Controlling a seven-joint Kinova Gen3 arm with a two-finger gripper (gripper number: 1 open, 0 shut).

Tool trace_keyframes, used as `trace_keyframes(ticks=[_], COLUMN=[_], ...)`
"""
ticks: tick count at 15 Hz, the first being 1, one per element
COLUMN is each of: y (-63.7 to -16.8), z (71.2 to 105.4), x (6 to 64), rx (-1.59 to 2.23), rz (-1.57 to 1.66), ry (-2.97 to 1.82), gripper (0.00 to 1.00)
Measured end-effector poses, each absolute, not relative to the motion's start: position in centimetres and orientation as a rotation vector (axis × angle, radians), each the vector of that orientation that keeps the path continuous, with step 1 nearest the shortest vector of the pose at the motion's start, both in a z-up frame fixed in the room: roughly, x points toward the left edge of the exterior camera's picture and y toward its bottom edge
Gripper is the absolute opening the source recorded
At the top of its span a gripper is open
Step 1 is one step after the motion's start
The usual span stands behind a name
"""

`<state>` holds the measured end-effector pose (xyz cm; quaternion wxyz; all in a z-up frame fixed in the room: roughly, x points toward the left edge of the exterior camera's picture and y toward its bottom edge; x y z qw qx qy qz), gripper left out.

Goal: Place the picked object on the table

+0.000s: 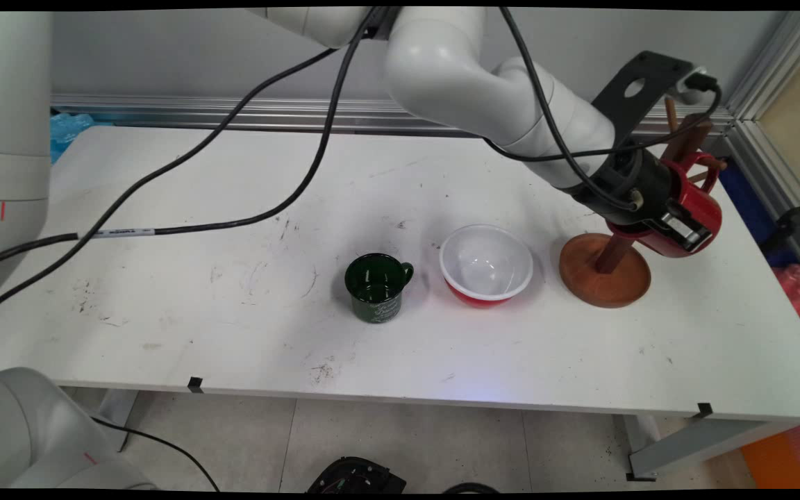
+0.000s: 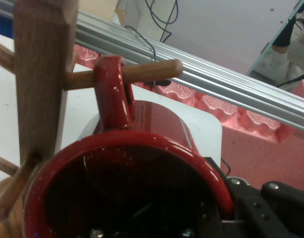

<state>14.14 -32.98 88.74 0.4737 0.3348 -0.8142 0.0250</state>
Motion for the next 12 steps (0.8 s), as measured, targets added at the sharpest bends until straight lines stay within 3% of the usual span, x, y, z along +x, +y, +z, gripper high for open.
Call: trace_keyframes(ticks=[12], y=[-30.6], z=[91.7], x=[14.8], rx=[0.752], rz=[0.046], ry=[-1.968], gripper=[0.00])
